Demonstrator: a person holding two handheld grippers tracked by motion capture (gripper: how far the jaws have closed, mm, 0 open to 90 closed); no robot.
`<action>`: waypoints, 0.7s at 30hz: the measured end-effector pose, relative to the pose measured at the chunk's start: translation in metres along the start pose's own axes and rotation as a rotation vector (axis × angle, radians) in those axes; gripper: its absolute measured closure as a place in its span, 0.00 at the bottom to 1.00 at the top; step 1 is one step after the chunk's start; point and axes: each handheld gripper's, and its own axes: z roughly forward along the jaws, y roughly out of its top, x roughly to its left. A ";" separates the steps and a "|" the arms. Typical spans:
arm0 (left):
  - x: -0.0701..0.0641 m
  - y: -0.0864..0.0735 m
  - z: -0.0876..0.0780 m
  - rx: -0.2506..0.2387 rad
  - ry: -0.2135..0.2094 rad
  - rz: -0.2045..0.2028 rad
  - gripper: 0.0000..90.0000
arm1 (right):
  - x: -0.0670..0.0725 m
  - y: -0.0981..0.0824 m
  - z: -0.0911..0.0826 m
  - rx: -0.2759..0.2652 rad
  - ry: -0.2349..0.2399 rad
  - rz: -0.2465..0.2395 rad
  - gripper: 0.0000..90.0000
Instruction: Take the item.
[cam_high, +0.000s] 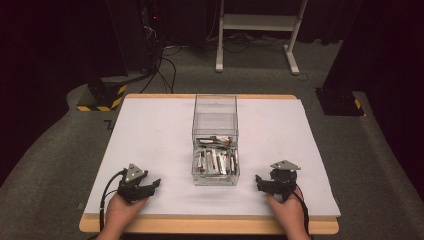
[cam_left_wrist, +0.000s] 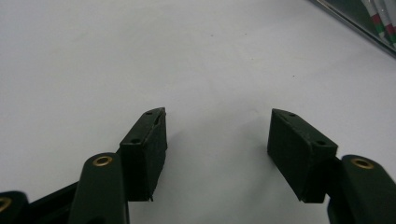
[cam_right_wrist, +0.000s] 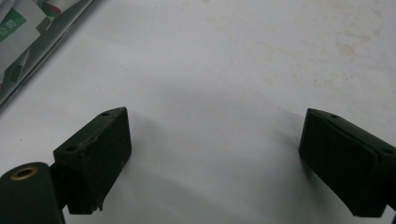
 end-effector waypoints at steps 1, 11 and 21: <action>0.000 0.000 0.000 -0.001 0.000 -0.001 0.42 | 0.000 0.000 0.000 0.001 0.000 0.001 0.10; 0.000 0.000 0.000 -0.003 0.001 -0.005 0.42 | 0.000 -0.003 -0.003 0.006 0.002 0.001 0.11; -0.002 0.000 0.001 -0.010 0.014 -0.004 0.42 | -0.002 -0.009 -0.010 0.006 0.009 -0.012 0.10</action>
